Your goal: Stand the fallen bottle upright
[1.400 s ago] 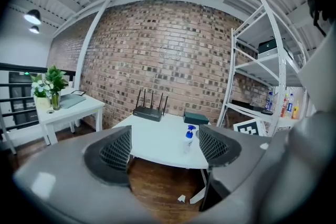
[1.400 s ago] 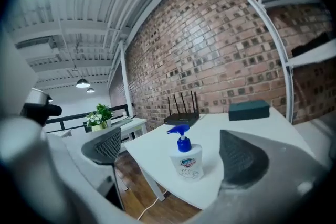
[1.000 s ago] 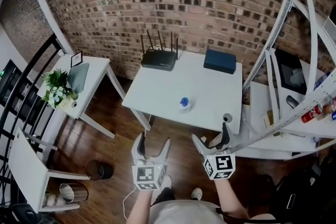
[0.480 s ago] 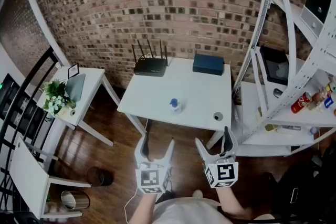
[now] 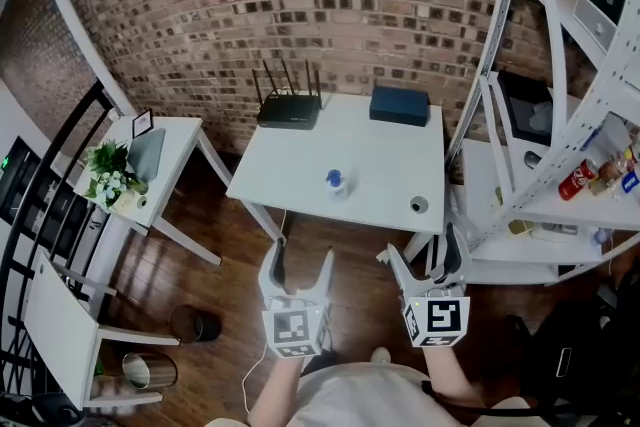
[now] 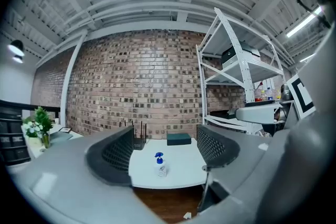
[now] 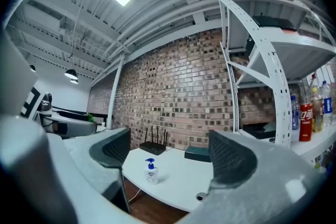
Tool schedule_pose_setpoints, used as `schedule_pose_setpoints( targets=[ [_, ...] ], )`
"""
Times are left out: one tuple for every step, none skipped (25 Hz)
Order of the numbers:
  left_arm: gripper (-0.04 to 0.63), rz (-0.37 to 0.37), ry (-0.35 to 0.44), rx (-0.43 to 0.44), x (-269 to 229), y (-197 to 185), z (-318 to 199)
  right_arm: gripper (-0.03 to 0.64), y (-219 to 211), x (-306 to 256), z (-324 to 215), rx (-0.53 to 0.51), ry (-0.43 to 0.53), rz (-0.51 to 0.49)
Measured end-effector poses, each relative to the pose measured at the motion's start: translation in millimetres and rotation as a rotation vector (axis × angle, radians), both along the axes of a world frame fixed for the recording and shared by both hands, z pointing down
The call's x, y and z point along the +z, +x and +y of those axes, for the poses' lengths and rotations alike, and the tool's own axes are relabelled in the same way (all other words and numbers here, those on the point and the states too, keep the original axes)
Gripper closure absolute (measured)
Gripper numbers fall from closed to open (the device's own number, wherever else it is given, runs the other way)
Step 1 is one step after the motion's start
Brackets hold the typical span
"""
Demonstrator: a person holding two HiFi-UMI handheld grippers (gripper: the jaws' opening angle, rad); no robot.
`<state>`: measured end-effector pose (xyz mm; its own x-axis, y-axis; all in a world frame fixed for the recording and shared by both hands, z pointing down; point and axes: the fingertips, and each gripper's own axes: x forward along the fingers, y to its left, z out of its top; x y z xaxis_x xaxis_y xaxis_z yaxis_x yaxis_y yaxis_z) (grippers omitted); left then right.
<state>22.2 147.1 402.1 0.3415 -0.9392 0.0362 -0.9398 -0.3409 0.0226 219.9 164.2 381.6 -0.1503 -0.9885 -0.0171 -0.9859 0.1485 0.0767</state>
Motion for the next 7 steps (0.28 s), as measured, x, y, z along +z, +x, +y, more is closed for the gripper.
schedule_pose_setpoints(
  targets=[
    [0.215, 0.002, -0.001, 0.001, -0.1, -0.4, -0.1, 0.164, -2.4, -1.8, -0.4, -0.003, -0.004, 0.004],
    [0.214, 0.003, -0.002, 0.002, 0.3, -1.1, -0.3, 0.166, -5.1, -2.4, -1.1, -0.006, -0.009, 0.007],
    [0.215, 0.001, 0.000, 0.002, 0.8, -1.8, -0.8, 0.166, -7.6, -2.1, -2.1, -0.011, -0.013, 0.012],
    [0.215, -0.001, 0.002, 0.002, 1.2, -2.2, -1.4, 0.167, -9.9, -1.4, -3.1, -0.015, -0.017, 0.017],
    [0.215, -0.003, 0.003, 0.003, 1.7, -2.2, -2.3, 0.167, -11.9, -0.7, -4.0, -0.019, -0.021, 0.022],
    [0.213, -0.004, 0.004, 0.004, 2.2, -2.2, -3.3, 0.167, -13.8, 0.1, -5.0, -0.023, -0.025, 0.027],
    [0.215, -0.006, 0.004, 0.006, 2.6, -2.0, -4.3, 0.167, -15.5, 0.8, -5.9, -0.027, -0.028, 0.031]
  ],
)
